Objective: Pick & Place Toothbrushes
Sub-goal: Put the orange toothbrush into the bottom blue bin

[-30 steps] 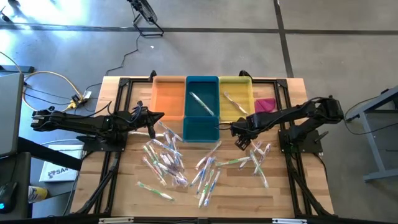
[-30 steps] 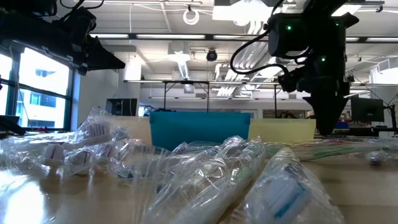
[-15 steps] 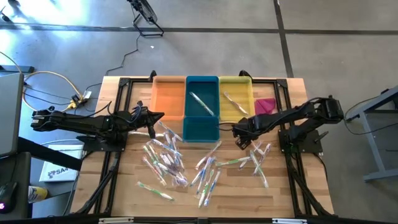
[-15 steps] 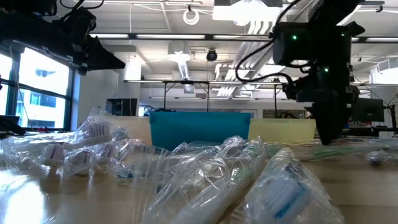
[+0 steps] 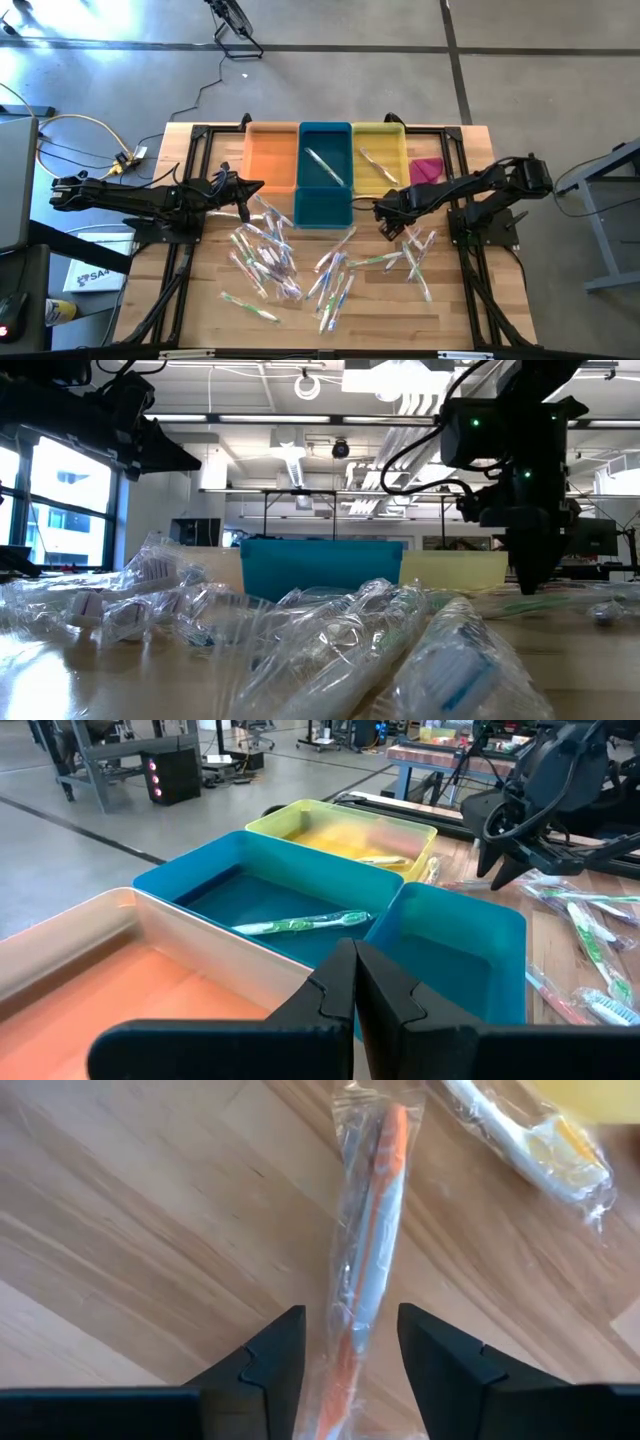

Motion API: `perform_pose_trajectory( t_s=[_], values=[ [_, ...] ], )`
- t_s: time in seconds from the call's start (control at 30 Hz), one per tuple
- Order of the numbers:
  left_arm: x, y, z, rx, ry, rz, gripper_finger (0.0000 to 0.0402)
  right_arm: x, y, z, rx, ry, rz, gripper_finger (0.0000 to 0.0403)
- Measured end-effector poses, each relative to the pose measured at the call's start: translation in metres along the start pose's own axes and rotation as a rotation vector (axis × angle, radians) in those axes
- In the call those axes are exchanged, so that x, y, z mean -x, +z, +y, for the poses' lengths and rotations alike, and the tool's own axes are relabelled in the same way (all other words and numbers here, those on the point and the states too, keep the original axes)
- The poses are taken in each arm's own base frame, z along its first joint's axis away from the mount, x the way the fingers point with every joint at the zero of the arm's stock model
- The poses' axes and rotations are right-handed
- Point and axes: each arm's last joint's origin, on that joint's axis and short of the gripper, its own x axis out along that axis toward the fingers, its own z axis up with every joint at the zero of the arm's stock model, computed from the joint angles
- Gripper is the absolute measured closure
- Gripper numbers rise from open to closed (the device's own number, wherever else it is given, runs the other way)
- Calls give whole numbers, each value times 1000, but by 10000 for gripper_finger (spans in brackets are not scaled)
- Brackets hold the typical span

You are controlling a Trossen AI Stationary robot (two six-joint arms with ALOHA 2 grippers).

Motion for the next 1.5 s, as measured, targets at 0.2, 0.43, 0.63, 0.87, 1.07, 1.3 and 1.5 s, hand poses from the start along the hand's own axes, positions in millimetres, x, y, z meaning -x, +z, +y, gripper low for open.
perform_pose_trajectory(
  t_s=[0.2,0.43,0.63,0.87,1.07,1.3,1.5],
  values=[
    [0,0,0,-1,0,2,401,-8,-4,-2,-4,9,0,270],
    [0,0,0,-2,1,4,401,-10,-5,-4,-3,5,3,300],
    [0,0,0,-2,0,4,401,-10,-5,-4,-1,5,6,351],
    [0,0,0,-2,1,4,401,-10,-6,-4,1,3,7,387],
    [0,0,0,-2,1,3,401,-10,-6,-4,8,10,14,386],
    [0,0,0,-2,1,3,401,-6,-3,-1,42,35,27,387],
    [0,0,0,-2,1,3,401,12,14,10,121,110,-25,387]
  ],
)
